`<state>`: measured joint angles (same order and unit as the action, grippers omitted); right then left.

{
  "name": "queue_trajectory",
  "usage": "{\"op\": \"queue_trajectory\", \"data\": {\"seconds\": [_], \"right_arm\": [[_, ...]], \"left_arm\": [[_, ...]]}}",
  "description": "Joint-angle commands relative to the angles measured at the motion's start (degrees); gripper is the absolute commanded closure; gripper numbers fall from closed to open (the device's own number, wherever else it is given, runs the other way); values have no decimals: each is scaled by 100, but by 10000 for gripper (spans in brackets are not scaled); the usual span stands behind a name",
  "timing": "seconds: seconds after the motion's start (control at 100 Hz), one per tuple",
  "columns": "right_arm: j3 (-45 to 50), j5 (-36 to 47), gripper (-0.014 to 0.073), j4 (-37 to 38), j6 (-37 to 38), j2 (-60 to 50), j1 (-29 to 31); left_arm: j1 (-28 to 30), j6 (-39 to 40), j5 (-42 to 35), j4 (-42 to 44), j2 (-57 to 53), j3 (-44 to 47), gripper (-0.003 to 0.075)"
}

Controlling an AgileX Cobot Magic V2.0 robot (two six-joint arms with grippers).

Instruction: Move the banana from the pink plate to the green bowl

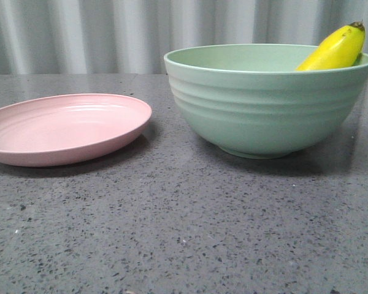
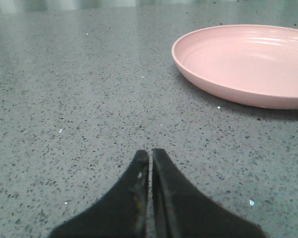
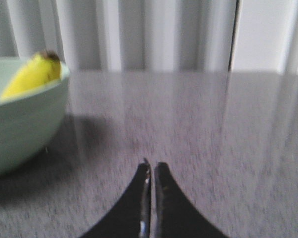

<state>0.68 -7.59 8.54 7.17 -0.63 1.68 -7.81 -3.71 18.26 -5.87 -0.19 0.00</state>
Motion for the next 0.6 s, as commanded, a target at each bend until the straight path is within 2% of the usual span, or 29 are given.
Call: {"op": "queue_trajectory", "data": {"seconds": [0.0,0.22,0.59], "right_arm": [[108,-34,659,-6,-41,-122,36],[108,-1051,659,-6,-41,-122,36],[108,-1003,659,-6,-41,-122,36]], "left_arm": [[10,-10,-378,-8,-137,55,741],[10,-10,-378,-8,-137,55,741],[10,-10,-378,-8,-137,55,741]]}}
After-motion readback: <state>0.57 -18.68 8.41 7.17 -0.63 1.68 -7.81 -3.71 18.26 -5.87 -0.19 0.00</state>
